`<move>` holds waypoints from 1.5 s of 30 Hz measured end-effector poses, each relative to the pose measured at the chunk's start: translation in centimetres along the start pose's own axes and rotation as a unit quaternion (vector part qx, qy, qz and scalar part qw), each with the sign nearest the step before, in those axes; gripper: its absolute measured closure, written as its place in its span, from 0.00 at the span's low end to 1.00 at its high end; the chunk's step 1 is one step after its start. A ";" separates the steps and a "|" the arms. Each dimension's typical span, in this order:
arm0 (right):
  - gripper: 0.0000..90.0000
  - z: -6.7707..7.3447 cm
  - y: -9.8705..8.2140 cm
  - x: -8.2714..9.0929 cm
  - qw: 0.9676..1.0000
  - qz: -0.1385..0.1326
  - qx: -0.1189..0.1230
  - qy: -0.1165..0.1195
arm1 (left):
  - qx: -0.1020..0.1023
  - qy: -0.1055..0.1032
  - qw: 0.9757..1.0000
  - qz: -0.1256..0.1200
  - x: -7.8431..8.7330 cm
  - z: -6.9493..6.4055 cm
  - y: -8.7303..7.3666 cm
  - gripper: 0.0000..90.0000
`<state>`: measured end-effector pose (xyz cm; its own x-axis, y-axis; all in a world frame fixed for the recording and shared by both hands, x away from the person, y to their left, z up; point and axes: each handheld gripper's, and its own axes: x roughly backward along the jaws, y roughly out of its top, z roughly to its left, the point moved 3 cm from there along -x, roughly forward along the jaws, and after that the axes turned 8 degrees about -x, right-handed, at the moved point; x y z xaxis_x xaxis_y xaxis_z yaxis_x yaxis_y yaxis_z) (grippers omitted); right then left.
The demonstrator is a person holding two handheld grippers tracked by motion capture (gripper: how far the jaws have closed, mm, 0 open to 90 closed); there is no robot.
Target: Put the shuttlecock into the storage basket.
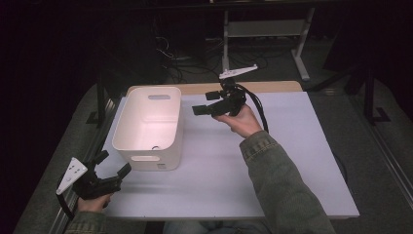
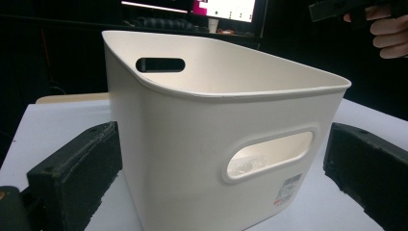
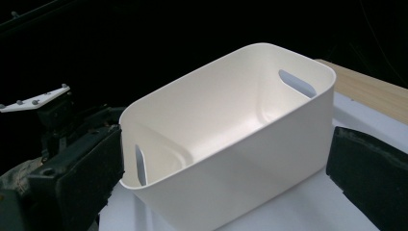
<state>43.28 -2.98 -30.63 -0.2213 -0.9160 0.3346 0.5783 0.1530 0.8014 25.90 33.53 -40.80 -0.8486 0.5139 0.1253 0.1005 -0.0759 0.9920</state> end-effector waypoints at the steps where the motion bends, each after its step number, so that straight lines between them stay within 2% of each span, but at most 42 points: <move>1: 0.00 0.0 -0.1 0.2 1.000 -0.002 -0.001 -0.001 | 0.000 0.000 1.000 0.001 0.0 0.0 0.0 0.00; 4: 0.00 -0.2 -0.4 0.8 1.000 -0.007 -0.004 0.002 | 0.000 -0.001 1.000 0.001 0.0 -0.1 0.0 0.00; 11: 0.00 -0.6 -1.1 1.8 1.000 -0.021 0.016 -0.005 | -0.001 0.000 1.000 0.001 0.0 0.0 0.0 0.00; 22: 0.00 -0.9 -3.1 3.9 0.999 -0.030 0.022 -0.018 | 0.003 0.001 1.000 0.006 0.0 0.0 0.0 0.00; 28: 0.00 -1.2 -4.2 5.1 0.998 -0.051 0.020 -0.013 | 0.000 0.001 1.000 0.006 0.0 0.0 0.0 0.00; 32: 0.00 -1.2 -4.9 5.7 0.998 -0.051 0.021 -0.021 | 0.000 -0.001 1.000 0.007 0.0 -0.1 0.0 0.00; 35: 0.00 -1.1 -5.4 6.1 0.998 -0.052 0.031 -0.035 | -0.001 -0.004 1.000 0.007 -0.1 -0.1 0.0 0.00; 45: 0.00 -1.7 -6.9 7.5 0.996 -0.064 0.026 -0.049 | 0.002 -0.003 1.000 0.008 -0.1 -0.2 -0.1 0.00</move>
<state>38.91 -11.54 -34.51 -0.3682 -0.8886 0.2734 0.4996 0.0589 0.8643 25.91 33.32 -40.86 -0.8439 0.5178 0.1405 0.1158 -0.0799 0.9901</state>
